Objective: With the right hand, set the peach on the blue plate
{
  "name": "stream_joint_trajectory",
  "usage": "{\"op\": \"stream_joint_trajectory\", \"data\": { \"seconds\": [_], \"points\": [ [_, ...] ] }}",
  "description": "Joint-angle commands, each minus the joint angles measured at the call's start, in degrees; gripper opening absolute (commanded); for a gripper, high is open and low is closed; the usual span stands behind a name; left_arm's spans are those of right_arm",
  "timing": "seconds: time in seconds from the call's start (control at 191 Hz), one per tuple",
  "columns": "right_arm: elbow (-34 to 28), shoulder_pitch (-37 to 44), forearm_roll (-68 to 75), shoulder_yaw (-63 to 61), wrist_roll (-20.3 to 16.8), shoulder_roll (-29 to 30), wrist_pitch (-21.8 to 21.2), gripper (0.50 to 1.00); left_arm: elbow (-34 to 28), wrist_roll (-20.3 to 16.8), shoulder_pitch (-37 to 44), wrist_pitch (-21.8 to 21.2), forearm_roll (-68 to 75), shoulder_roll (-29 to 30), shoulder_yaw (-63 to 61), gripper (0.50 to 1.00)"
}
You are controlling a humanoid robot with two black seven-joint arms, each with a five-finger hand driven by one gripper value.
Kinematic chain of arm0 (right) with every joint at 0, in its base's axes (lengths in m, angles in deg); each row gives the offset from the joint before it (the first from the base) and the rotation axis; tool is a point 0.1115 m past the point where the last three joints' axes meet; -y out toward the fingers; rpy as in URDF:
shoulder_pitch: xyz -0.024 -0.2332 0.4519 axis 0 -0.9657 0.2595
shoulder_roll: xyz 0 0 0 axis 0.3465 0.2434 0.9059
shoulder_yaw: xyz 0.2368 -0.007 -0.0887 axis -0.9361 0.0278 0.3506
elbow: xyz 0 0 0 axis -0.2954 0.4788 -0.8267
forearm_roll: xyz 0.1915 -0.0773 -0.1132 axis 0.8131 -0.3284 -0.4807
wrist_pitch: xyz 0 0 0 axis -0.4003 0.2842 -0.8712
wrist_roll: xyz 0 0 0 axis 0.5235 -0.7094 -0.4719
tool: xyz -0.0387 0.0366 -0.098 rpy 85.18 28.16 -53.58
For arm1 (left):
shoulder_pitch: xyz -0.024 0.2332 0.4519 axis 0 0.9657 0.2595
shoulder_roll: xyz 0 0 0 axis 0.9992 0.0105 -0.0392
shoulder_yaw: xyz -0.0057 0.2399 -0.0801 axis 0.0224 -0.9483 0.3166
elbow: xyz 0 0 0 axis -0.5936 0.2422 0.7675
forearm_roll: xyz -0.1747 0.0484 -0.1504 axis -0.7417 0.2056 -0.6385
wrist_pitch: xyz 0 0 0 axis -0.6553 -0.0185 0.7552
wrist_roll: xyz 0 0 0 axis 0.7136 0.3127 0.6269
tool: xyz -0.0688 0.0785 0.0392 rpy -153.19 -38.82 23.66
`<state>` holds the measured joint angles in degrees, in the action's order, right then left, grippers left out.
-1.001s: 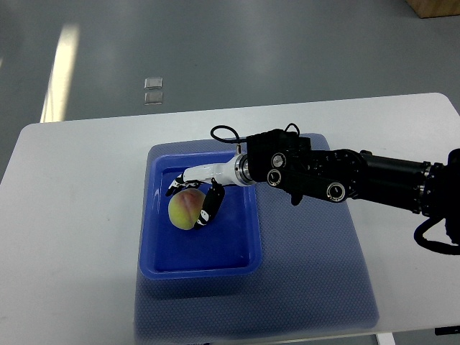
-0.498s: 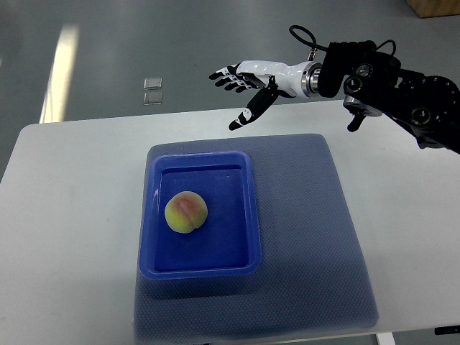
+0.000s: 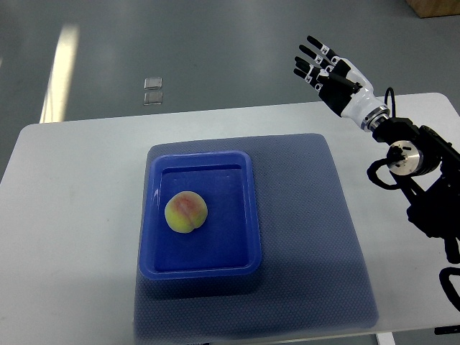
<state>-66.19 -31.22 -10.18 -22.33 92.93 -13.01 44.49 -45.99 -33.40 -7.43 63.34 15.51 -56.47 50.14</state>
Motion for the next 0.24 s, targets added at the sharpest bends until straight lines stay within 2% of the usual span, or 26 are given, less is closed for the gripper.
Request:
{"op": "stream_joint_trajectory", "data": {
  "seconds": [0.0, 0.094, 0.231],
  "points": [
    [6.0, -0.5, 10.1, -0.5, 2.6, 0.6, -0.8, 0.93, 0.0, 0.0, 0.0, 0.0, 0.0, 0.0, 0.0, 1.0],
    [8.2, -1.0, 15.6, -0.3, 5.0, 1.1, -2.0, 0.93, 0.1, 0.0, 0.0, 0.0, 0.1, 0.0, 0.0, 1.0],
    [9.1, -1.5, 16.6, -0.3, 5.5, 2.0, -4.0, 0.93, 0.1, 0.0, 0.0, 0.0, 0.1, 0.0, 0.0, 1.0]
  ]
}}
